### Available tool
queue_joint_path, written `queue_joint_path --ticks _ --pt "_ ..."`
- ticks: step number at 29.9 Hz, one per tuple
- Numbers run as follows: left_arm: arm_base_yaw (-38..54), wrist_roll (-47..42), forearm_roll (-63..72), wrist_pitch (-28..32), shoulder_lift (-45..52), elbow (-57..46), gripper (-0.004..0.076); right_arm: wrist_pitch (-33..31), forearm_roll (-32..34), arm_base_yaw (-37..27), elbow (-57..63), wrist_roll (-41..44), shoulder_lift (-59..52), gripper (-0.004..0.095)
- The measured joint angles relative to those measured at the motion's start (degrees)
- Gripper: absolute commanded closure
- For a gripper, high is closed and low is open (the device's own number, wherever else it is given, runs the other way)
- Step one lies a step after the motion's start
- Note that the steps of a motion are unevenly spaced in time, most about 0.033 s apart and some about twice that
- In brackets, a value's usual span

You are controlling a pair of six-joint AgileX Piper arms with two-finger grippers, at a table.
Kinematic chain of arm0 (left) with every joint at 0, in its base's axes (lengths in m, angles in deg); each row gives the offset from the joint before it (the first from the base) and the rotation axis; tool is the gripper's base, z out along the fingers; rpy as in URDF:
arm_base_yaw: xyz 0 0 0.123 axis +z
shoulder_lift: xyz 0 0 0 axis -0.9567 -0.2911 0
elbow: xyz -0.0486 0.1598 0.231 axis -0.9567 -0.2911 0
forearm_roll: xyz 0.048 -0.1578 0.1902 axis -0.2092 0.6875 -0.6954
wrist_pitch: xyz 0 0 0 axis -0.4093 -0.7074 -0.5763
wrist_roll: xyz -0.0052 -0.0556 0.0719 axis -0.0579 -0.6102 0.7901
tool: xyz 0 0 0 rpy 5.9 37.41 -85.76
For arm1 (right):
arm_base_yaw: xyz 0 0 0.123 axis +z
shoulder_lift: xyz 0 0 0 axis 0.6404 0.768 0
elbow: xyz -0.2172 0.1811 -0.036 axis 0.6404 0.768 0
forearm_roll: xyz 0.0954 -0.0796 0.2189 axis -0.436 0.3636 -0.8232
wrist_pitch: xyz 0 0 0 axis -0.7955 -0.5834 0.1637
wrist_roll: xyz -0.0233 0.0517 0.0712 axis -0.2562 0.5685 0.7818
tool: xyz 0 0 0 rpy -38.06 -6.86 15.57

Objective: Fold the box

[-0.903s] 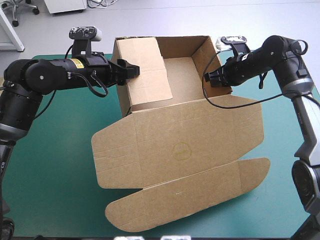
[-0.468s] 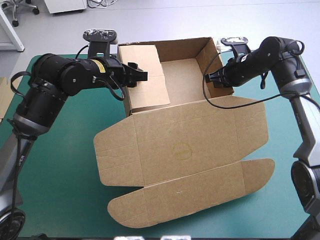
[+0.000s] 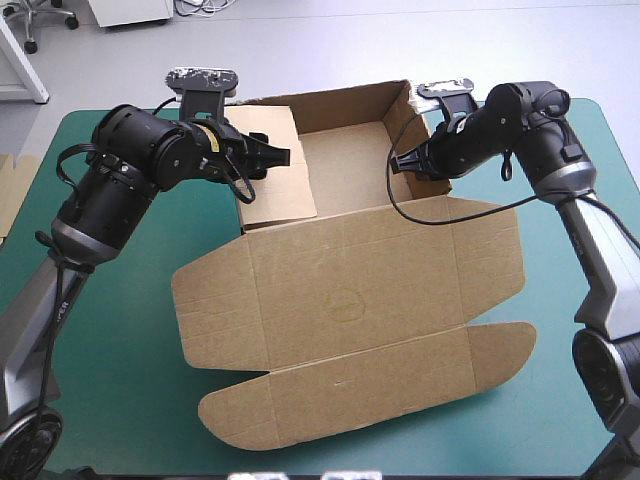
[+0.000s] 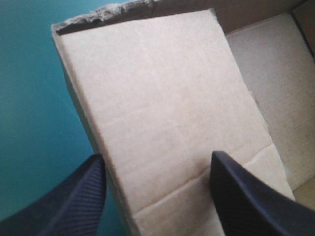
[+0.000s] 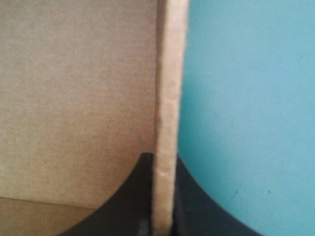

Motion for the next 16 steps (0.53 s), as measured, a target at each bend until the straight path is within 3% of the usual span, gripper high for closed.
queue_joint_path --ticks 16 --pt "-0.2 -5.7 -2.5 -3.4 -3.5 0.0 0.0286 0.4 0.6 0.0 0.0 -0.1 -1.9 0.0919"
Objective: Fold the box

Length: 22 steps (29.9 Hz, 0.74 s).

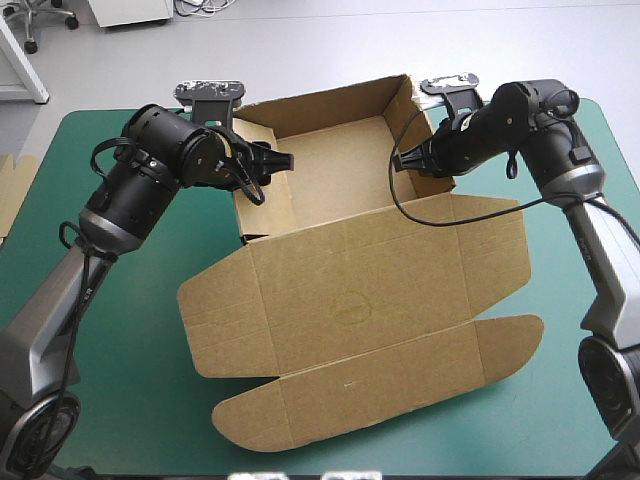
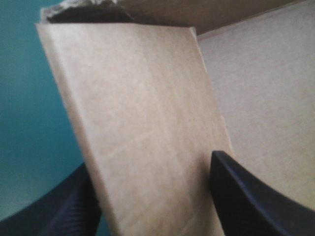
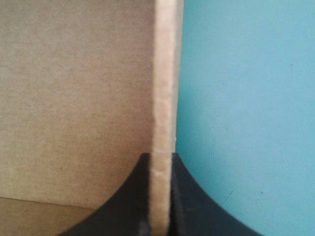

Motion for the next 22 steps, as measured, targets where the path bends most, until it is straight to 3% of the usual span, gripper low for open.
queue_joint_path --ticks 7,15,22 --pt "0.0 -2.8 -0.4 -0.4 -1.7 0.0 0.0289 -0.1 0.0 0.0 0.0 -0.2 -0.7 0.0919" --pt "0.0 -8.4 0.3 -0.8 -2.1 0.0 0.0381 0.0 0.8 0.0 0.0 -0.4 -0.7 0.0919" --pt "0.0 -9.8 2.1 -2.2 -2.3 0.0 0.0417 -0.1 2.0 0.0 0.0 -0.4 -0.7 0.0919"
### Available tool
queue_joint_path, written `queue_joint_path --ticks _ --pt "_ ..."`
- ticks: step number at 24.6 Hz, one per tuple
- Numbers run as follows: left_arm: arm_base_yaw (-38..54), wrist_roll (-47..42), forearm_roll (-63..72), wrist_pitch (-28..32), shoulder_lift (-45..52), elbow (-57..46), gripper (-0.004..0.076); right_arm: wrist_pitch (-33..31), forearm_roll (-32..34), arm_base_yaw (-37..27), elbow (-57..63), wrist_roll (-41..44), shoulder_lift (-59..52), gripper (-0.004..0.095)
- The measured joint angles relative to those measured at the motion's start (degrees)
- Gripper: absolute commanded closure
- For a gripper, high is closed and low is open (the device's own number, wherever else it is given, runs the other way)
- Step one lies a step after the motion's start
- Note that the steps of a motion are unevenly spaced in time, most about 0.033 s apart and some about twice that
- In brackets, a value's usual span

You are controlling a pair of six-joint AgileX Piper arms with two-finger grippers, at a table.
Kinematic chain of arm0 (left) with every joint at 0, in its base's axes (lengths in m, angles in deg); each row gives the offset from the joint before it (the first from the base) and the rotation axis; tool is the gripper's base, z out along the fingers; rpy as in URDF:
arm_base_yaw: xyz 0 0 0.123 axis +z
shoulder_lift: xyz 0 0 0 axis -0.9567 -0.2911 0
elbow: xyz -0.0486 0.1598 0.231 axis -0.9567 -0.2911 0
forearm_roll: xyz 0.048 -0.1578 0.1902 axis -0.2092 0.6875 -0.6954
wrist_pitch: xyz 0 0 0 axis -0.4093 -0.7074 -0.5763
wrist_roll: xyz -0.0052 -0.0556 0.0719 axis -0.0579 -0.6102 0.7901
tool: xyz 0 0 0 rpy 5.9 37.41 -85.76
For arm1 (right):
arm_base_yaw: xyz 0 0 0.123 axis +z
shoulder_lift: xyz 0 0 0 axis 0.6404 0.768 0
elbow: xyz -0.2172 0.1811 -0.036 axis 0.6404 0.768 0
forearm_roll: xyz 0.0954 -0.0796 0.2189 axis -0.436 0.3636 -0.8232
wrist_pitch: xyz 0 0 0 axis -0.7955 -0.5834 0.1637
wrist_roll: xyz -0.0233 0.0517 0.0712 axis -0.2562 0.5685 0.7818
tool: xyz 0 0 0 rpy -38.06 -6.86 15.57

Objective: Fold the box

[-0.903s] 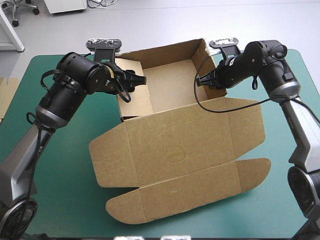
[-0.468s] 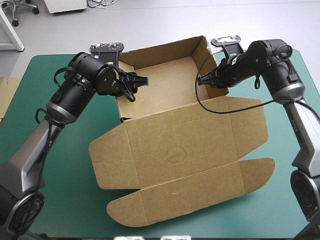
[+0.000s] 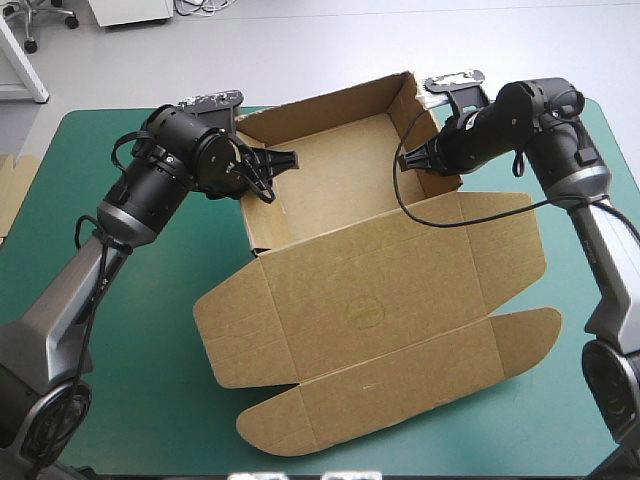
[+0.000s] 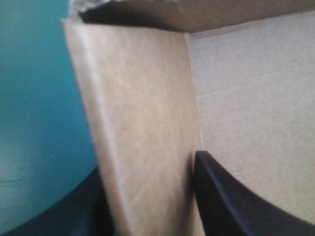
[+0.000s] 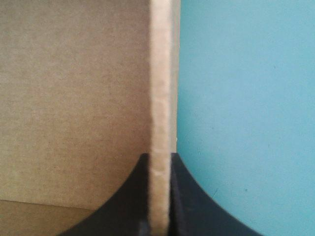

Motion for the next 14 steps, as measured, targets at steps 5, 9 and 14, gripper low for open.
queue_joint_path --ticks 5,9,14 --pt "0.0 -0.2 -0.1 0.0 -0.4 0.0 0.0432 0.0 0.0 0.0 0.0 -0.2 0.0 0.0919" --pt "0.0 -0.6 -0.2 0.0 -1.6 -0.8 0.0533 -0.4 0.2 -0.1 0.0 -0.2 0.0 0.0919" --pt "0.2 -2.6 -0.6 0.7 -3.3 -1.4 0.0734 -0.7 2.1 -0.1 0.0 -0.4 0.0 0.0919"
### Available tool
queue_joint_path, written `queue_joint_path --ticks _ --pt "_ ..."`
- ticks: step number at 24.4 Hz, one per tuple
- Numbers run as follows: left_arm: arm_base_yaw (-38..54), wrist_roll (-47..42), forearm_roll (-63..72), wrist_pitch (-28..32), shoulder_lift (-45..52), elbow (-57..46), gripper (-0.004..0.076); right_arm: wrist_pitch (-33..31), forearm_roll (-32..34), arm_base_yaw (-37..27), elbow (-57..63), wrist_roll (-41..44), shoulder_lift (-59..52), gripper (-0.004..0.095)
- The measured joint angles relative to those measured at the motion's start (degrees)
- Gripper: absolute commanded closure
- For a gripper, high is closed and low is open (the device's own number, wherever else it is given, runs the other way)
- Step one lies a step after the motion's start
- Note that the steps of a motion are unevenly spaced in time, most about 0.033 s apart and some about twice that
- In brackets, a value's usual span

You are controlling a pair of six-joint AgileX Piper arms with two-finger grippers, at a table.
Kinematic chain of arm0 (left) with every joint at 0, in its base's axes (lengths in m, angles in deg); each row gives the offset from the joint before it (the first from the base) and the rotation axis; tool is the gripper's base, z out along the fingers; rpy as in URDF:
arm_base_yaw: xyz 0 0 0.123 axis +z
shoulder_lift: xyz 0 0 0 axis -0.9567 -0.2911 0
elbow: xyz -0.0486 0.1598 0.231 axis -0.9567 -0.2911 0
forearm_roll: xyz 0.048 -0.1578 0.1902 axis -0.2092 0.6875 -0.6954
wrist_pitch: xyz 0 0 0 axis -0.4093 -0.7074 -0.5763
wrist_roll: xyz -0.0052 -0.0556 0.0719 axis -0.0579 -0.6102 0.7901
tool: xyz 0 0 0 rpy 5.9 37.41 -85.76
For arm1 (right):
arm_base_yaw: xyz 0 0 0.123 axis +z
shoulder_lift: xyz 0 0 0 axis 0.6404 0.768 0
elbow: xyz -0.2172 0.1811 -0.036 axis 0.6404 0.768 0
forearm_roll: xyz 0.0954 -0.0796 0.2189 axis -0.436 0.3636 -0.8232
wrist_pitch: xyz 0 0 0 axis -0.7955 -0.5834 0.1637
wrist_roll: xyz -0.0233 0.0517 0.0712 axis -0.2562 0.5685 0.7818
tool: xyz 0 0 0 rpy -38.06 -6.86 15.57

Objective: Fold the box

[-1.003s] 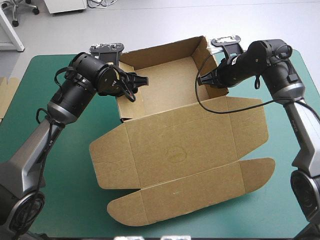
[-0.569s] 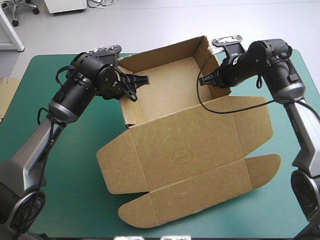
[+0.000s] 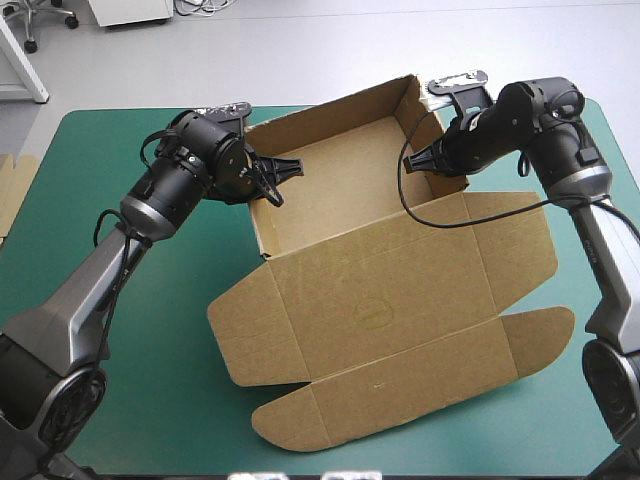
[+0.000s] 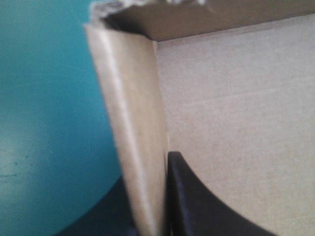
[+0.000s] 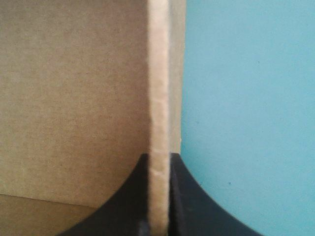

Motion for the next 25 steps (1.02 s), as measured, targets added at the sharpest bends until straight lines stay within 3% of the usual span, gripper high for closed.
queue_joint_path --ticks 3,10,16,25 --pt "0.3 -1.2 -0.8 3.4 0.0 0.0 0.0734 0.4 0.5 -0.2 0.0 0.6 0.0 0.0919" --pt "0.3 -1.0 -4.4 4.6 -0.2 -0.1 0.0734 -0.1 2.1 0.9 0.0 3.7 1.1 0.0904" --pt "1.8 1.7 -6.0 3.4 -0.2 -0.2 0.0734 -1.1 7.2 6.4 0.0 7.9 2.3 0.0905" --pt "3.9 7.9 -8.1 -0.3 -0.2 -0.2 0.0734 -1.3 5.8 9.2 0.0 12.3 5.2 0.0904"
